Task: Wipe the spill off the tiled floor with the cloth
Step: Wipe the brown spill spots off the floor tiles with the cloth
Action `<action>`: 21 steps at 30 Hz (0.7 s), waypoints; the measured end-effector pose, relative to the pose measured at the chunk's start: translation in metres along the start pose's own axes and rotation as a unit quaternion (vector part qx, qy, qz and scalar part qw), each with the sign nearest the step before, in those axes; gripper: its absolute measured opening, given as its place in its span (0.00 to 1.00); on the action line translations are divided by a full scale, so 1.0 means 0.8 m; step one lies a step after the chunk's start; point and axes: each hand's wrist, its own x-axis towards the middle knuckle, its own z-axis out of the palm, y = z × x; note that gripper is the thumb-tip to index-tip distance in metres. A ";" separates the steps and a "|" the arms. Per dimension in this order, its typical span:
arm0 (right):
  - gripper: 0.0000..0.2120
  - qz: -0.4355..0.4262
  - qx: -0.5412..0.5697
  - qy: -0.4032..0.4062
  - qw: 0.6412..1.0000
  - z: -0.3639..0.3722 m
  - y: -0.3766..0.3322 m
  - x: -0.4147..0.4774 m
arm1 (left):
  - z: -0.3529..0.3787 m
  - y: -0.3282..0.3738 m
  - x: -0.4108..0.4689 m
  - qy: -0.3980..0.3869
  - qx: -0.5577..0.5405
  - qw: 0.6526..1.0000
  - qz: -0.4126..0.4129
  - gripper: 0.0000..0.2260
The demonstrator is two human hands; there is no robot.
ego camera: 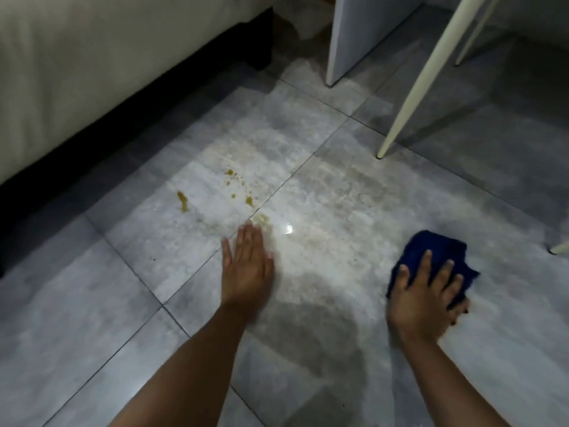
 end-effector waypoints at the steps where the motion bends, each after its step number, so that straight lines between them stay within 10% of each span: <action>1: 0.29 -0.009 0.005 -0.002 1.000 0.008 -0.021 -0.029 | -0.010 -0.030 -0.003 0.009 0.006 0.999 -0.048 0.28; 7: 0.29 -0.280 -0.023 -0.047 0.959 0.044 -0.119 -0.127 | -0.037 -0.118 -0.038 0.039 -0.027 0.963 -0.264 0.29; 14: 0.30 -0.224 -0.029 -0.040 0.973 0.053 -0.179 -0.098 | -0.042 -0.162 -0.070 -0.008 -0.005 0.964 -0.264 0.31; 21: 0.28 -0.471 -0.055 -0.073 0.877 0.079 -0.248 -0.147 | -0.039 -0.159 -0.079 -0.014 -0.019 0.961 -0.274 0.31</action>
